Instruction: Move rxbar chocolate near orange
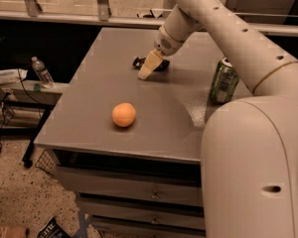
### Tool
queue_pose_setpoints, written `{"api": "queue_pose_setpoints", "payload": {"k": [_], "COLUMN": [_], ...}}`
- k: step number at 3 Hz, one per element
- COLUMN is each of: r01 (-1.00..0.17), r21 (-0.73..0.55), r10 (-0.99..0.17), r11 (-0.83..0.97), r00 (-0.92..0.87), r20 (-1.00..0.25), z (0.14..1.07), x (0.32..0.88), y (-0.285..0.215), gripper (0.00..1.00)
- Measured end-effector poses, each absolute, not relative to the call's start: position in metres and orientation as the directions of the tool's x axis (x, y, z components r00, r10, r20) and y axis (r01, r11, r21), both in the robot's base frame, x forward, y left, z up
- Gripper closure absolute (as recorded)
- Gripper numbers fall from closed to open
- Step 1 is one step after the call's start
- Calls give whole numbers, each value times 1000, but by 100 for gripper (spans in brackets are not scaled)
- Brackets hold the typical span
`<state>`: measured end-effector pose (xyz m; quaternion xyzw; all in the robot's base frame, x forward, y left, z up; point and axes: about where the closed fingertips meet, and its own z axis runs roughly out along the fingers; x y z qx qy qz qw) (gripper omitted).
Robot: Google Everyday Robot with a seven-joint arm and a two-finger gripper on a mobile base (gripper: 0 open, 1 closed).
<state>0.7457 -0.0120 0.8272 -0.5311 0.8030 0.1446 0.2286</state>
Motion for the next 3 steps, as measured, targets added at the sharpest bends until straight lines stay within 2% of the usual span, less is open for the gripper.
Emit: {"api": "queue_pose_setpoints", "payload": {"k": [3], "r01": [-919], "r21": [3], "r10": [-789], "r11": [394], "r00": [-340], "r20": [-512], "z": [829], "x": [742], "y": [-12], "gripper": [95]}}
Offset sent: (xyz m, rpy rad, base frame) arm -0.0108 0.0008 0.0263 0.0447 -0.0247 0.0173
